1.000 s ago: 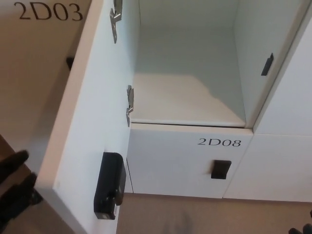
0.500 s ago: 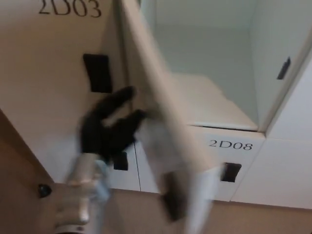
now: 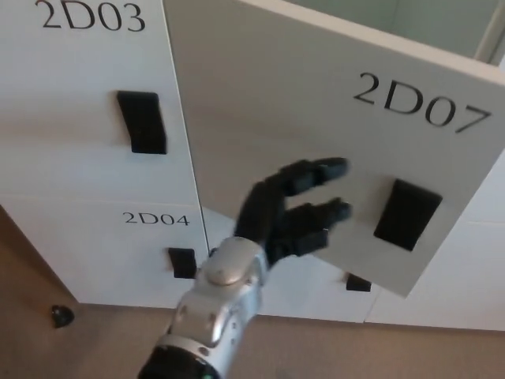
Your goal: The robot walks towards an open cabinet and lifts its left hand to push the door towards the right to close it.
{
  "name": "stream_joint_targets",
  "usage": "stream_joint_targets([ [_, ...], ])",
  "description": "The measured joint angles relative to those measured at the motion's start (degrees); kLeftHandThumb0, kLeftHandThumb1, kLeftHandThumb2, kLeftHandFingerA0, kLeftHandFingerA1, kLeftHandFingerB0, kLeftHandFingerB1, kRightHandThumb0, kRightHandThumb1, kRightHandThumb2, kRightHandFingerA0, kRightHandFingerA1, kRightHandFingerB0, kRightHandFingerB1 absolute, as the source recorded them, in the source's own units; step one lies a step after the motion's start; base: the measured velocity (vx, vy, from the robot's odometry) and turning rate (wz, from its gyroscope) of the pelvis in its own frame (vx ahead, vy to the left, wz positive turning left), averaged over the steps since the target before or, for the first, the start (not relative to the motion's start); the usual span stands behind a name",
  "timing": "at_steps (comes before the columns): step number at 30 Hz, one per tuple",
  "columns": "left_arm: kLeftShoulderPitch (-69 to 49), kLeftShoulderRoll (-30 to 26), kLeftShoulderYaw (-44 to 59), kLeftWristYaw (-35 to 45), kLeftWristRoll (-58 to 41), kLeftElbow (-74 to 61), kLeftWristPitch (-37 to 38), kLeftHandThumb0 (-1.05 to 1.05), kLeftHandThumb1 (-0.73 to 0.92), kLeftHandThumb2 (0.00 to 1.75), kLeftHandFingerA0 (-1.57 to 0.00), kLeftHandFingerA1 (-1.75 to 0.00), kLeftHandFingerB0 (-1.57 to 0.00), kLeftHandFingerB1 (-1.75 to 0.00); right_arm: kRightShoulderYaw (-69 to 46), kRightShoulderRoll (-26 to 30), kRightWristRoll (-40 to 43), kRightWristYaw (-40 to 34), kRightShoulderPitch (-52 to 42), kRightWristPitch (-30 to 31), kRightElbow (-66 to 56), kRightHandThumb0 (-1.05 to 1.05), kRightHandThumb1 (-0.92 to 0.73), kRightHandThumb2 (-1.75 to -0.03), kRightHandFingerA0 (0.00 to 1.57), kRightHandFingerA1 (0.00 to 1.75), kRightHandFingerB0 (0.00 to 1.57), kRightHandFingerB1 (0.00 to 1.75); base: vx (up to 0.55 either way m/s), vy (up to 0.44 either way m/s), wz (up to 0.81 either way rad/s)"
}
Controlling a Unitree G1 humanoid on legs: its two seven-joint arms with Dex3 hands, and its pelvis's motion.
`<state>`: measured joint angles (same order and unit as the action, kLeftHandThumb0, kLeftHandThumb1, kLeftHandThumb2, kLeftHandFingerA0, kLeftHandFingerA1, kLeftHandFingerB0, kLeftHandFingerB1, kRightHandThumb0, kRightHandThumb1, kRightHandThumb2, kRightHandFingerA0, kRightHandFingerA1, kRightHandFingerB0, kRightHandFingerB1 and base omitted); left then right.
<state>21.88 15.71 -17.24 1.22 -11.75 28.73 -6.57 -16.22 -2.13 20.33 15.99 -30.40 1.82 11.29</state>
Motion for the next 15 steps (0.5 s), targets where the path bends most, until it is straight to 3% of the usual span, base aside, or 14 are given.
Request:
stream_joint_targets([
  [1, 0.2, 0.1, -1.6, 0.0, -0.1, 0.1, 0.0, -0.22, 0.68, 0.61, -0.69, -0.48, -0.61, -0.43, 0.1, 0.0, -0.1, 0.0, -0.1, 0.0, -0.2, -0.33, -0.68, -0.6, 0.53, 0.54, 0.37, 0.41, 0.0, 0.0, 0.0],
  [2, 0.2, 0.1, -1.6, 0.0, -0.1, 0.1, 0.0, -0.24, 0.7, 0.61, -0.64, -0.46, -0.56, -0.42, 0.1, 0.0, -0.1, 0.0, -0.1, 0.0, -0.2, -0.45, -0.53, -0.81, 0.51, 0.61, 0.35, 0.5, 0.0, 0.0, 0.0],
  [15, 5.0, 2.5, -20.5, 0.2, -2.5, 2.0, 0.0, -0.25, 0.7, 0.61, -0.64, -0.48, -0.56, -0.43, -2.0, 0.1, -0.4, -0.1, -5.5, -0.5, -3.4, -0.46, -0.51, -0.79, 0.52, 0.6, 0.36, 0.5, 0.0, 0.0, 0.0],
])
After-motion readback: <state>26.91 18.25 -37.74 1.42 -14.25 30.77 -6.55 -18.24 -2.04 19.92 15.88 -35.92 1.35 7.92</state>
